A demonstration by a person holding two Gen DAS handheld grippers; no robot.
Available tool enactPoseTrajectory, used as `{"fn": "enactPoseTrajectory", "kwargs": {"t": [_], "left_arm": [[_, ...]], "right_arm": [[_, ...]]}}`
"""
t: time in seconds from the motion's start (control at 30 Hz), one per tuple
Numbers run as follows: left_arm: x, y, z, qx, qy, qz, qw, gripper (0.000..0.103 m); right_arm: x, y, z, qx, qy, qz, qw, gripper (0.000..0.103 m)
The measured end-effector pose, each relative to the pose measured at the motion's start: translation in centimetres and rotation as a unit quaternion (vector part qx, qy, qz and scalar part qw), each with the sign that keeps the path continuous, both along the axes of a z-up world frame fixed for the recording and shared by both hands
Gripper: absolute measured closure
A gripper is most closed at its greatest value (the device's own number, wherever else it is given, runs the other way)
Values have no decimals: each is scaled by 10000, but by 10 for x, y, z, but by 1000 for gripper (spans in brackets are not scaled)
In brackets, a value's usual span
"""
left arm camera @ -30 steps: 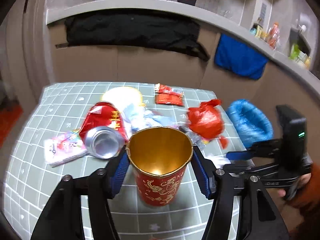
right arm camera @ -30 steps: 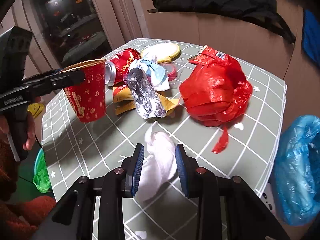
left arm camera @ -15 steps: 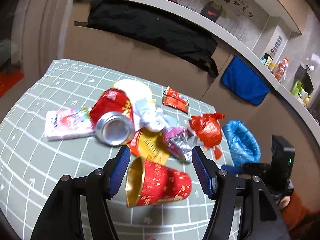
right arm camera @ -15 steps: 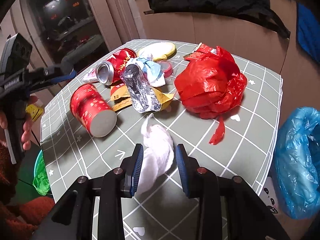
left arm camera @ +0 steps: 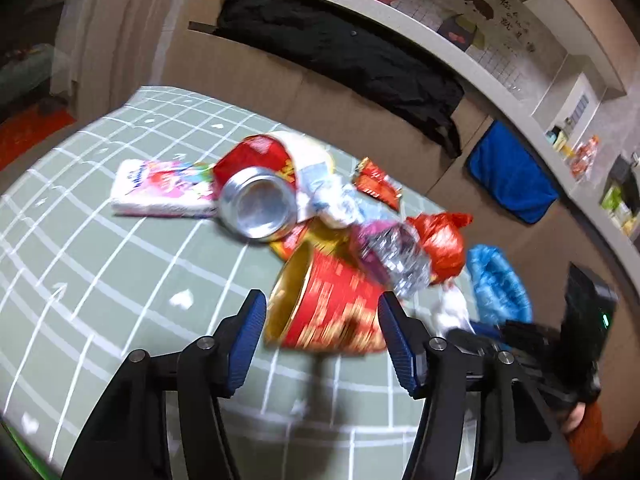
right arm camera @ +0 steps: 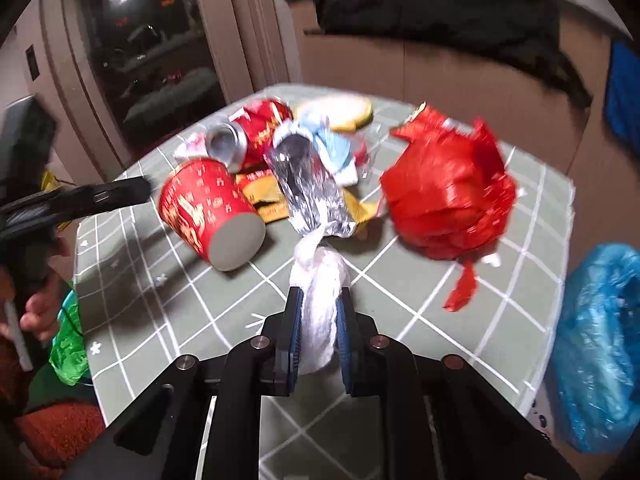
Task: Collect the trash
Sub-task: 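Grasp the red paper cup rim with the left gripper while the right gripper holds the white tissue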
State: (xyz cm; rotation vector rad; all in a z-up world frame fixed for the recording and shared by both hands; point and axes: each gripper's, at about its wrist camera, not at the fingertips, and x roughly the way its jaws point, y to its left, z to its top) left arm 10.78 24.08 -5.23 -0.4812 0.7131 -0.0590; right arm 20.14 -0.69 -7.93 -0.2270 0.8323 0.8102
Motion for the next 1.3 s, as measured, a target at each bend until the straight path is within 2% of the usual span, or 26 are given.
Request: {"fn": "enactPoseTrajectory", "kwargs": {"t": [0.1,0.17,0.23,0.3,0.37,0.53,1.1,1.3], "left_arm": [[13,1,-1,-42,46,-104,9999,48],[17,-1,-4,-83,135,-192,9997,57],[17,-8,-6,-72,236,-272,9993,75],[14,-15,-5,9,232,-344,9991,84],[12,-22,-2,59,202,-420,9989,87],[3,-44,18,617,-78,-515,9967,98],[-11,-69,48,1191,-463,-580,9901,102],[-11,-68,54,1093,-552,-585,9907,102]], "right_arm": [[-9,-15,10,152,-88,-125,9998,89],[-12,-27,15,263,-100,-231,9993,89],[-14,-35,17,358,-23,-306,9989,89],[-13,-39,17,416,27,-369,9985,89],[-15,-42,17,433,1,-414,9982,89],[-19,-47,21,548,-57,-457,9974,89],[-27,-71,49,819,-366,-690,9936,89],[-27,-73,52,838,-403,-714,9931,89]]}}
